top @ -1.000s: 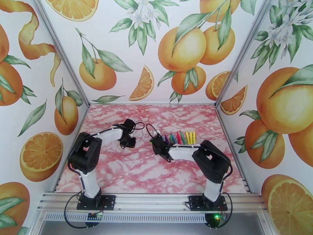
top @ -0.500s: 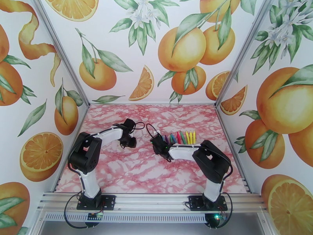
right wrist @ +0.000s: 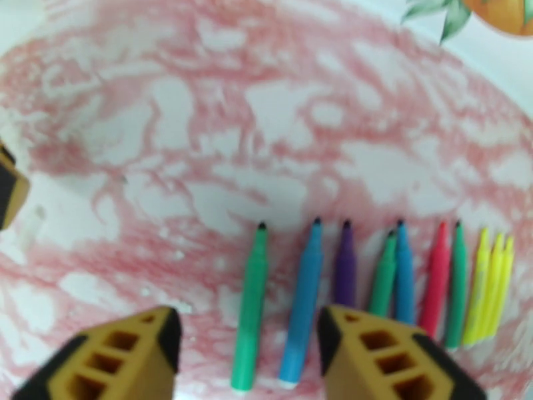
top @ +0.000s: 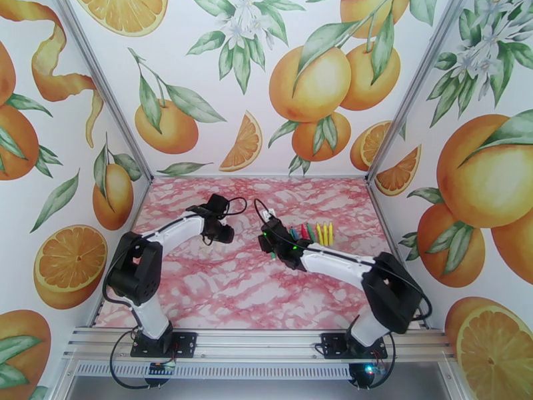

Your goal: Open the pen caps

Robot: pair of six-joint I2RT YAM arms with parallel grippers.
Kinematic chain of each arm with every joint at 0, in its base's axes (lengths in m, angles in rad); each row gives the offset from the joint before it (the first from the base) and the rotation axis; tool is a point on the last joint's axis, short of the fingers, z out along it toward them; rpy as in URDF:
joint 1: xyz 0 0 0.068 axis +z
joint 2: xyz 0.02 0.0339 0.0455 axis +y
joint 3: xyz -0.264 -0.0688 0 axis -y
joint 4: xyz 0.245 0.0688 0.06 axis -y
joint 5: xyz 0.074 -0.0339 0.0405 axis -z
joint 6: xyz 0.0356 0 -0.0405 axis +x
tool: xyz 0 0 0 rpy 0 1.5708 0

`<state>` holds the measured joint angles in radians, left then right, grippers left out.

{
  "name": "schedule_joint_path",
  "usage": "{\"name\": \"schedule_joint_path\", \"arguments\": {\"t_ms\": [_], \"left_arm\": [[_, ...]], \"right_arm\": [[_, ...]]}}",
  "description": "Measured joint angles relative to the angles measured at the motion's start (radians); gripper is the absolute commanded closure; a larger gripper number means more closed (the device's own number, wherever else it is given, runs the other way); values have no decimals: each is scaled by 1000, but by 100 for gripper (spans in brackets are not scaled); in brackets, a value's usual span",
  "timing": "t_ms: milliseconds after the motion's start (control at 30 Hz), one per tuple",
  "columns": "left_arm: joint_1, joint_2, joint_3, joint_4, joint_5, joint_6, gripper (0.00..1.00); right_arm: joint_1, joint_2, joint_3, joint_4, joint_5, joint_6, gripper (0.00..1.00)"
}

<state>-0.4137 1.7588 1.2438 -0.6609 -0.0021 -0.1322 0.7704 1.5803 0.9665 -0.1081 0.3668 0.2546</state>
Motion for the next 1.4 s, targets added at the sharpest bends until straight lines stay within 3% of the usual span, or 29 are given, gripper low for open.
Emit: {"name": "schedule_joint_path", "arguments": {"t_ms": [167,267,333,567,867,1167,1400], "left_arm": [[3,-128,-69,121,-104,40,17],[16,-217,-147,227,-179,63,10],[35,-251,-193,299,-227,72,0],[178,-278,-370,554,-327,84,0],[214,-288,-601,918,-350,200,0],[225,-209,-744,1297,-348,323,0],[264,-161,-750,1397,-353,315,0]], "right_arm": [[-48,-93,-27,31,4,-71,1],[-103,-138,-51,47,5,-113,0],[-149,-157,-74,72,8,-135,0],[-323,-235,-261,239,10,-202,0],[-561,-294,-544,589,13,-211,0],[-634,-159,-643,939,-8,-200,0],[-634,-28,-657,1086,-53,-203,0]]}}
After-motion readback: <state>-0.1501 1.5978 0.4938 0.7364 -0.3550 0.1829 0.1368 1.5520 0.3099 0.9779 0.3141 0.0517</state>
